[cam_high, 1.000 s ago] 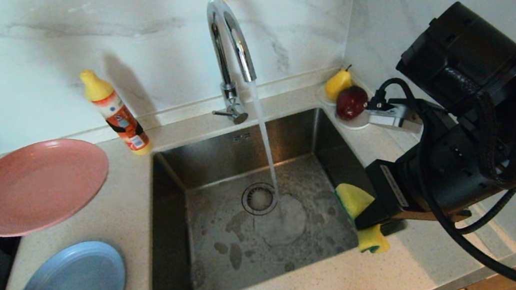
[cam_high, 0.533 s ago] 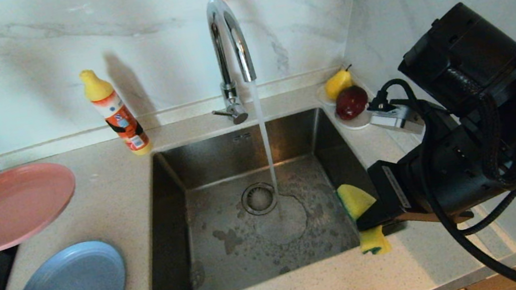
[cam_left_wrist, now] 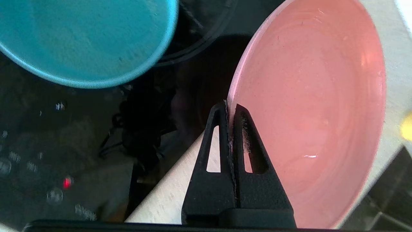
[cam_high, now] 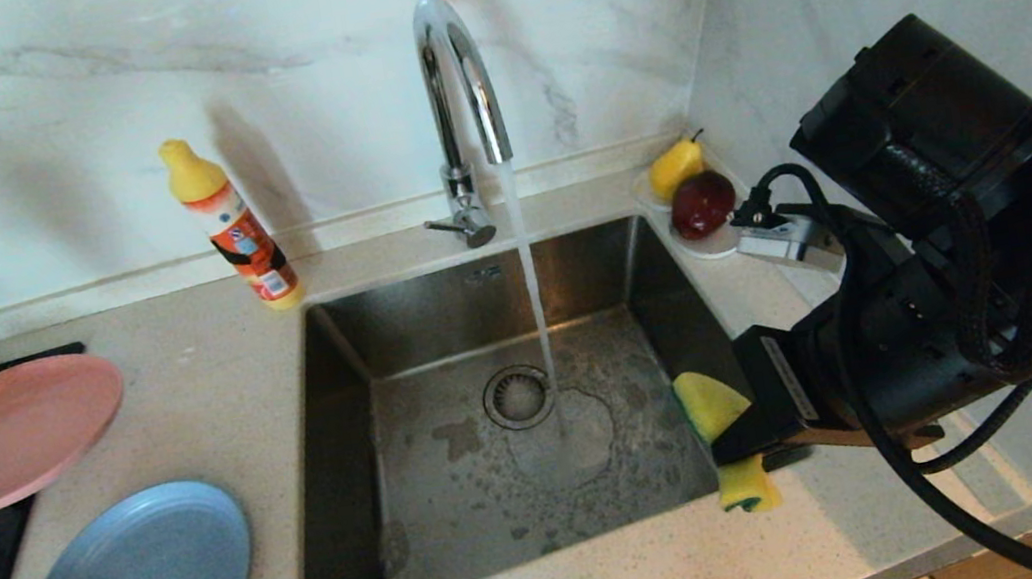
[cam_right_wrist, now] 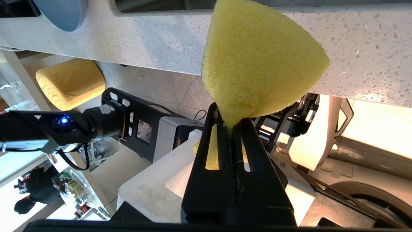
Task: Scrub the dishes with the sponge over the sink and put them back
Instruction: Place the plate on the table
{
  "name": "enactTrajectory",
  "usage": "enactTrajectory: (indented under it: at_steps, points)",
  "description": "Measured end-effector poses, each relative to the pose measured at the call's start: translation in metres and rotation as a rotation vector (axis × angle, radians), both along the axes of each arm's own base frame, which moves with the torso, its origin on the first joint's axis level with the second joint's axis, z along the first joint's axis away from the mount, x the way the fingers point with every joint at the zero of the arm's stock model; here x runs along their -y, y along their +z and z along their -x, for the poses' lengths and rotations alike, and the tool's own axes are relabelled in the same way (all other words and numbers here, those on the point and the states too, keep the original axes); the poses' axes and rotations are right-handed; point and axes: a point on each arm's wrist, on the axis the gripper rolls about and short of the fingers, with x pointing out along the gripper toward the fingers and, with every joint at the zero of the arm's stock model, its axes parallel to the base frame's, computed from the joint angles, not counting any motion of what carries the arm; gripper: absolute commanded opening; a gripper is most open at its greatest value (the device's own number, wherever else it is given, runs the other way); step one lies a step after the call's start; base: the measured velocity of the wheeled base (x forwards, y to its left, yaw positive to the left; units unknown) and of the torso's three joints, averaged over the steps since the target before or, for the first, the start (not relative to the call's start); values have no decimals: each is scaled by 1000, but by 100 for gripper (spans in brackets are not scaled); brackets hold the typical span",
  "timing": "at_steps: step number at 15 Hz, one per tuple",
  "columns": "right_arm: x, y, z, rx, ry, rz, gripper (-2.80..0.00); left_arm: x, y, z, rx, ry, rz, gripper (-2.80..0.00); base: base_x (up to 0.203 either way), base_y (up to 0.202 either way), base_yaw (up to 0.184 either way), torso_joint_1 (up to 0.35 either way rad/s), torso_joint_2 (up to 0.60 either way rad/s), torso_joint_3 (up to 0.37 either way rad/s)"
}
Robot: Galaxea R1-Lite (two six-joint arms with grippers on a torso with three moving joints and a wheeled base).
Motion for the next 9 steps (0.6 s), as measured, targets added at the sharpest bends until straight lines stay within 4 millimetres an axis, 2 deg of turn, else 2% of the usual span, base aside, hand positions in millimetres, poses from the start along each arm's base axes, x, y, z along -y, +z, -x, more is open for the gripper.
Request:
enactTrajectory:
  at_steps: [3,9]
  points:
    - [0,-2,0,-7,0,6,-280,-16,-14,-10,-1,-19,36,-280,0,0,0,0,0,0]
    - [1,-5,0,-14,-1,12,-280,-34,-38,-23,-27,-22,67,-280,0,0,0,0,0,0]
